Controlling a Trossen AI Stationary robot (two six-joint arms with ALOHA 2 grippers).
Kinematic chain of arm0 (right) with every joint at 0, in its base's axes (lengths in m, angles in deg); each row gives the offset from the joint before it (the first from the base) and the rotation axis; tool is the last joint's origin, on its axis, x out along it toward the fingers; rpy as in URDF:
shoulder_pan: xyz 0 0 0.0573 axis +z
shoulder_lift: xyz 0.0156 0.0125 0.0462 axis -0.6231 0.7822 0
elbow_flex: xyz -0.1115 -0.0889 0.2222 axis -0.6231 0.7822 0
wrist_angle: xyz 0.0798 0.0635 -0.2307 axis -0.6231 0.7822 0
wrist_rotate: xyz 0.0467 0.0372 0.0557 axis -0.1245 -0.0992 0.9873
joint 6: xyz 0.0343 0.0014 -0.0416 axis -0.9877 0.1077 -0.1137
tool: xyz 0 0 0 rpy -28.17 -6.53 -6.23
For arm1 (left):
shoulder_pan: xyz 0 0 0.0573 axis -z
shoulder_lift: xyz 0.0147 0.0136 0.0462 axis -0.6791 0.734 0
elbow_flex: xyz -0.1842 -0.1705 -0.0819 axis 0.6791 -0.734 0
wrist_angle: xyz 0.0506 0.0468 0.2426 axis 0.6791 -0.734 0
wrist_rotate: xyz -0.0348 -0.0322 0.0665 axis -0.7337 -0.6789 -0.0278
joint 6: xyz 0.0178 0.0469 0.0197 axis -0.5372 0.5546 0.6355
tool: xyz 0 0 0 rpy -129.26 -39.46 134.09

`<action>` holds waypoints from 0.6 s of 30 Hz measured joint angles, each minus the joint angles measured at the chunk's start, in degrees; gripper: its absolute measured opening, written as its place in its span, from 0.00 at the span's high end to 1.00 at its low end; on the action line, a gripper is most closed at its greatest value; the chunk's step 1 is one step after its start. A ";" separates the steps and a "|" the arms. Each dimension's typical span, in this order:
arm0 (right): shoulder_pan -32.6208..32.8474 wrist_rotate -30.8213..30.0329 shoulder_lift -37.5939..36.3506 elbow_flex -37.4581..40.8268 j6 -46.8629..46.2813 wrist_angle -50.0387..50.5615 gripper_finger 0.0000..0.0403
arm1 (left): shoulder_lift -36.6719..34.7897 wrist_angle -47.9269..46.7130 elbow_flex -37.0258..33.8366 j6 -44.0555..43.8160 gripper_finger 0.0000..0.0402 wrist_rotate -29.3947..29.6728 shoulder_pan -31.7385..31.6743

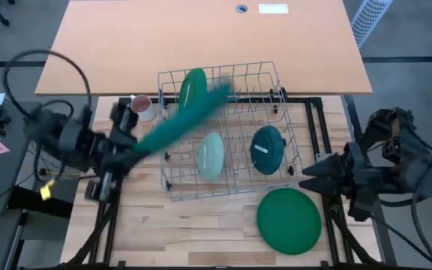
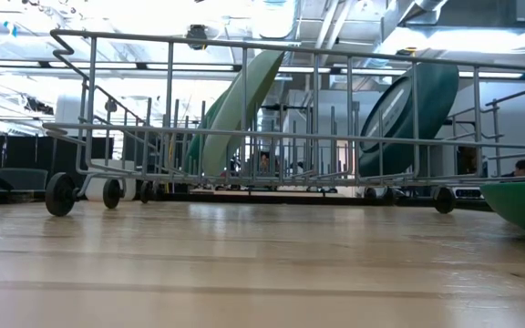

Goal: Sort dishes
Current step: Put the stacked green plate in the dish rack

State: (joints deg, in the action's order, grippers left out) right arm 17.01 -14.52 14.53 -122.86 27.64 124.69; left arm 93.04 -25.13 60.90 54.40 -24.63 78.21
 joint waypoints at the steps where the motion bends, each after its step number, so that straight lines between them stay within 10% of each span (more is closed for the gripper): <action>1: -0.72 -0.34 0.12 0.24 -0.74 0.36 0.45 | -0.37 -0.55 0.03 0.56 0.95 -0.16 -0.91; 18: -12.81 4.88 1.30 1.34 -47.64 22.38 0.48 | 2.06 -19.13 -0.10 -3.92 0.99 -9.14 -9.23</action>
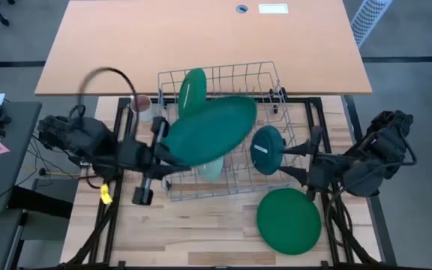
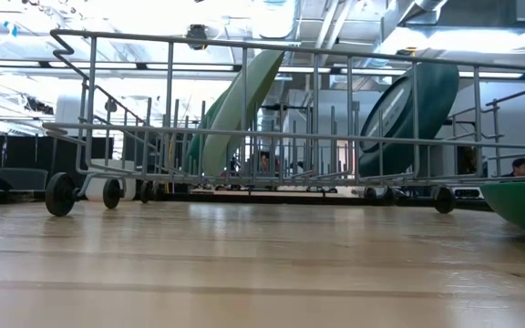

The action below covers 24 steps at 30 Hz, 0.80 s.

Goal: Sort dishes
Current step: Put the stacked green plate in the dish rack

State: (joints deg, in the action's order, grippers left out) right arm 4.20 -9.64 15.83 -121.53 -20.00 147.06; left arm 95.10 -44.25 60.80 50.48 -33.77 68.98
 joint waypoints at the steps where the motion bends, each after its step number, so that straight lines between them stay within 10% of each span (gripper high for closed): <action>1: 0.20 0.73 0.01 0.00 -2.01 -0.02 0.49 | 0.00 -2.79 0.00 0.35 0.99 -0.19 -0.11; 14: 1.65 9.11 0.14 -0.02 -11.16 -2.42 0.51 | 4.10 -27.57 -0.20 34.59 0.99 4.56 -0.28; 24: -1.44 8.29 0.21 4.85 -30.66 8.97 0.51 | 14.41 -32.88 -0.20 58.95 1.00 32.37 0.13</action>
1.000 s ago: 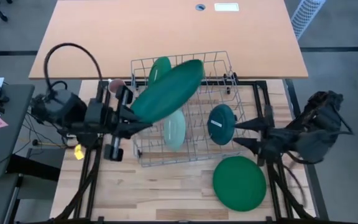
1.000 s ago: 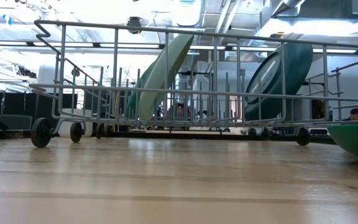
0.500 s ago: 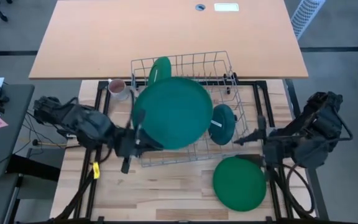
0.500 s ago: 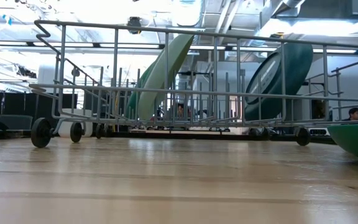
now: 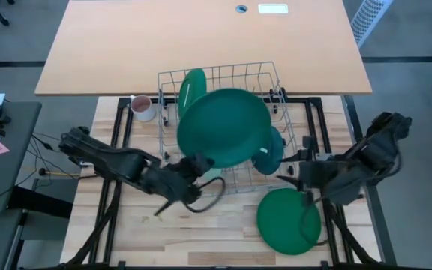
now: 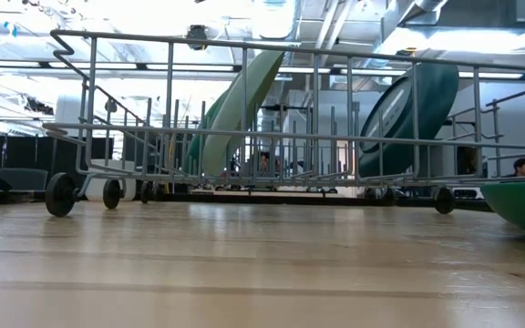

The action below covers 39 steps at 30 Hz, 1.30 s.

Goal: Sort dishes
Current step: Put the stacked green plate in the dish rack

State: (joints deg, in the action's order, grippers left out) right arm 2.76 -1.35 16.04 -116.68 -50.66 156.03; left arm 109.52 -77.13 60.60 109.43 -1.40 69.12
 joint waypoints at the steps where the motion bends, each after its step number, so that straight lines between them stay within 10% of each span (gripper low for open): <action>1: -0.22 -0.28 0.01 1.68 -1.23 -0.10 0.51 | 0.91 0.03 0.00 0.79 1.00 2.96 -0.08; 7: -1.98 -0.92 0.28 11.74 -2.48 -3.29 0.51 | 4.56 0.08 0.00 5.13 1.00 15.25 -1.57; 14: -4.89 -2.90 -0.21 12.51 5.12 -4.55 0.51 | 4.83 0.36 0.04 1.41 1.00 12.51 -3.69; 25: -3.18 -9.23 -0.33 4.41 34.16 -6.17 0.55 | -0.55 6.18 3.15 -31.83 0.99 -15.25 -11.09; 30: -1.10 -10.65 -0.63 -3.68 39.83 -7.18 0.59 | -5.64 2.88 3.17 -43.97 0.99 -38.67 -16.52; 39: -16.62 30.06 -0.66 -8.70 37.73 -11.90 0.48 | -7.15 1.61 3.15 -38.89 0.99 -69.64 -20.42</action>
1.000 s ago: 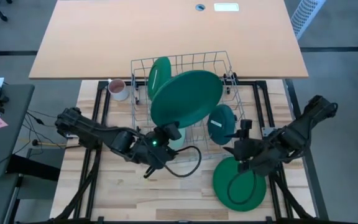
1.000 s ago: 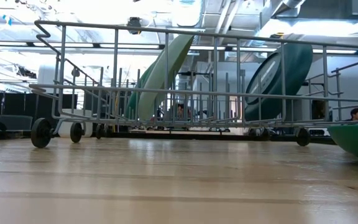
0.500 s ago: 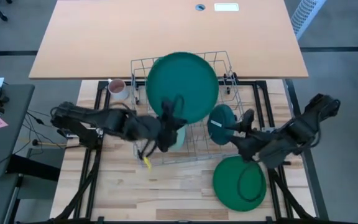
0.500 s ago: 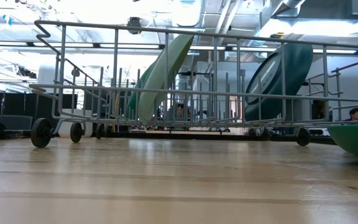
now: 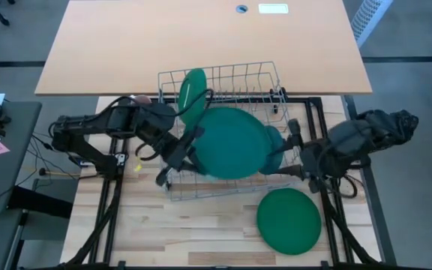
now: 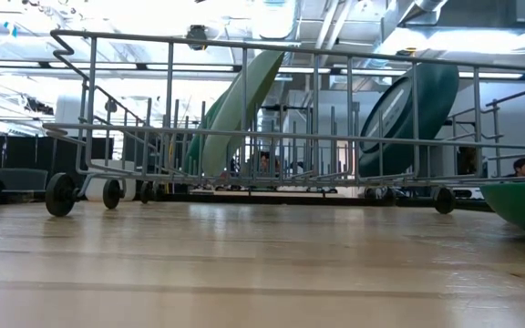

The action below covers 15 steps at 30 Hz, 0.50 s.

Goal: Sort dishes
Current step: Put the stacked green plate in the dish rack

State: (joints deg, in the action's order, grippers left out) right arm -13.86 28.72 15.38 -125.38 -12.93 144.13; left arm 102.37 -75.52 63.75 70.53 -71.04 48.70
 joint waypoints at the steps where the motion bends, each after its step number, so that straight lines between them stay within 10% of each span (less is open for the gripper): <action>1: -1.29 2.06 -0.07 -0.04 0.03 0.83 0.46 | 0.01 0.32 0.00 0.60 0.99 -1.76 0.05; 15: 3.19 -3.87 0.19 -0.04 -0.46 0.82 0.41 | 1.90 6.25 -0.12 -20.45 0.99 -5.30 1.15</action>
State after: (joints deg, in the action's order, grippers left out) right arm -10.67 24.85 15.57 -125.42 -13.40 144.95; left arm 104.27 -69.27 63.63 50.09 -76.33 49.85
